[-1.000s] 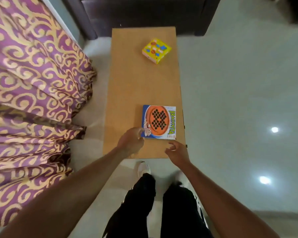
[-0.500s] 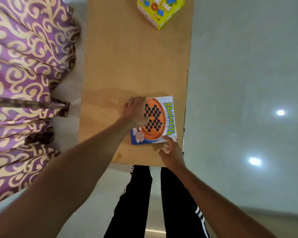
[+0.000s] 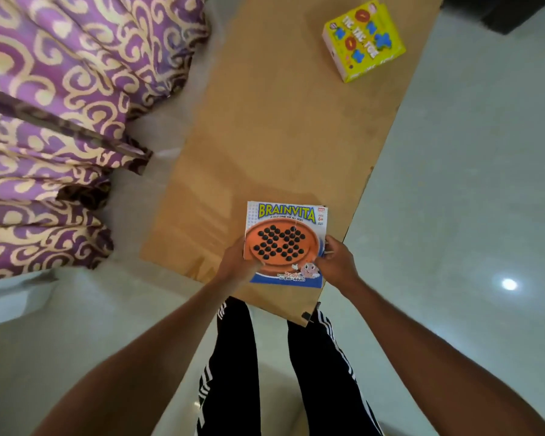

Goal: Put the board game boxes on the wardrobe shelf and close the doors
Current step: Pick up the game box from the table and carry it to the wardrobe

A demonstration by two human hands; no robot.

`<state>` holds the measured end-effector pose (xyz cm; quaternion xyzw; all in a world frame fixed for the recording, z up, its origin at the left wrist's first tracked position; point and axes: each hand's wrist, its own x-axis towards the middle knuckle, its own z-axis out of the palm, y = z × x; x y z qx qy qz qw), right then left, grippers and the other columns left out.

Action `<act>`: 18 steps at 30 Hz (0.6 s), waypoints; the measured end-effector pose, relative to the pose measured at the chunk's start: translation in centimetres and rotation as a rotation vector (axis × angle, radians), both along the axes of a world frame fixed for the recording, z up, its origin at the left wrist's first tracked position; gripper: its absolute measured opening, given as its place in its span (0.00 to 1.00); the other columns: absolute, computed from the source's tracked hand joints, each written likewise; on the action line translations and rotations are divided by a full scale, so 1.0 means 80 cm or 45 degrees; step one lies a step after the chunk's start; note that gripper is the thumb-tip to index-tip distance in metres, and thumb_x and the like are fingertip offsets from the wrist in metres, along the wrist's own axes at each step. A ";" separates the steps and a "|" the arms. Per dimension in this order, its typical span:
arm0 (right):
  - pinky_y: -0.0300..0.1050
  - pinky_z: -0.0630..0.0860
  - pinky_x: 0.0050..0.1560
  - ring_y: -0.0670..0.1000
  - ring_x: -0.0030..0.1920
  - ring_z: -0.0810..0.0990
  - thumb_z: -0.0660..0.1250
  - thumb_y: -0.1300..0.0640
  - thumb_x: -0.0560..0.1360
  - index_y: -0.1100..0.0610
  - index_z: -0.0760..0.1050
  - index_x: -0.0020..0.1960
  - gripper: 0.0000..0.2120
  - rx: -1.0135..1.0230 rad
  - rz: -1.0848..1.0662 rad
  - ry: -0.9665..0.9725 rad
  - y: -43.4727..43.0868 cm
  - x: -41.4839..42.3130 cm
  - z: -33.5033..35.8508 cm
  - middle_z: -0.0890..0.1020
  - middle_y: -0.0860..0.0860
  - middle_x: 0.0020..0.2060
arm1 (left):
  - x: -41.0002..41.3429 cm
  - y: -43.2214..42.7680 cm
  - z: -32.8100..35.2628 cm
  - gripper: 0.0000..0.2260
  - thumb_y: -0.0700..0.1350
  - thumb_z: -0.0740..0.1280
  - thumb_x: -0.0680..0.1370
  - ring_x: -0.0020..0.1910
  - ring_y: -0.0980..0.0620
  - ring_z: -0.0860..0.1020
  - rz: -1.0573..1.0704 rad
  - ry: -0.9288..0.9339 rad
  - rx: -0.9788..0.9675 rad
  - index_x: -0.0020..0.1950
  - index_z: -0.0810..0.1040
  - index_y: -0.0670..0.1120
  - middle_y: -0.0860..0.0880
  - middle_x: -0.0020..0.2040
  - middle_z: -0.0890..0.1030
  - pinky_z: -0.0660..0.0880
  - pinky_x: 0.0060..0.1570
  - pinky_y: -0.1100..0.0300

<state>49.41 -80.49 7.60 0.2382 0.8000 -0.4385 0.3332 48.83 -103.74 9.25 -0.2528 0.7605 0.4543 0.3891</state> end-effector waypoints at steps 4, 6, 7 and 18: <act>0.50 0.83 0.43 0.47 0.46 0.83 0.74 0.56 0.70 0.51 0.77 0.58 0.17 -0.047 0.162 0.062 -0.002 0.001 0.035 0.84 0.47 0.51 | 0.036 -0.002 0.045 0.23 0.37 0.71 0.66 0.51 0.54 0.81 0.247 0.035 0.043 0.60 0.77 0.50 0.54 0.51 0.83 0.75 0.45 0.62; 0.41 0.81 0.38 0.44 0.44 0.82 0.74 0.55 0.71 0.51 0.76 0.60 0.19 -0.071 0.253 0.090 -0.011 0.003 0.069 0.83 0.48 0.52 | 0.063 -0.013 0.073 0.23 0.37 0.71 0.67 0.54 0.51 0.81 0.391 0.060 0.089 0.62 0.77 0.50 0.53 0.52 0.84 0.77 0.52 0.55; 0.36 0.78 0.35 0.43 0.44 0.82 0.74 0.55 0.71 0.51 0.75 0.62 0.20 -0.091 0.289 0.106 -0.016 0.005 0.086 0.82 0.48 0.53 | 0.077 -0.019 0.089 0.23 0.38 0.71 0.69 0.55 0.50 0.80 0.428 0.081 0.098 0.62 0.76 0.52 0.52 0.53 0.84 0.77 0.55 0.51; 0.46 0.82 0.44 0.51 0.53 0.80 0.74 0.58 0.71 0.55 0.66 0.73 0.33 -0.148 0.806 0.237 -0.152 0.110 0.250 0.75 0.54 0.60 | 0.312 -0.135 0.258 0.18 0.41 0.74 0.73 0.55 0.48 0.81 0.885 0.343 0.071 0.62 0.79 0.49 0.52 0.55 0.83 0.81 0.52 0.50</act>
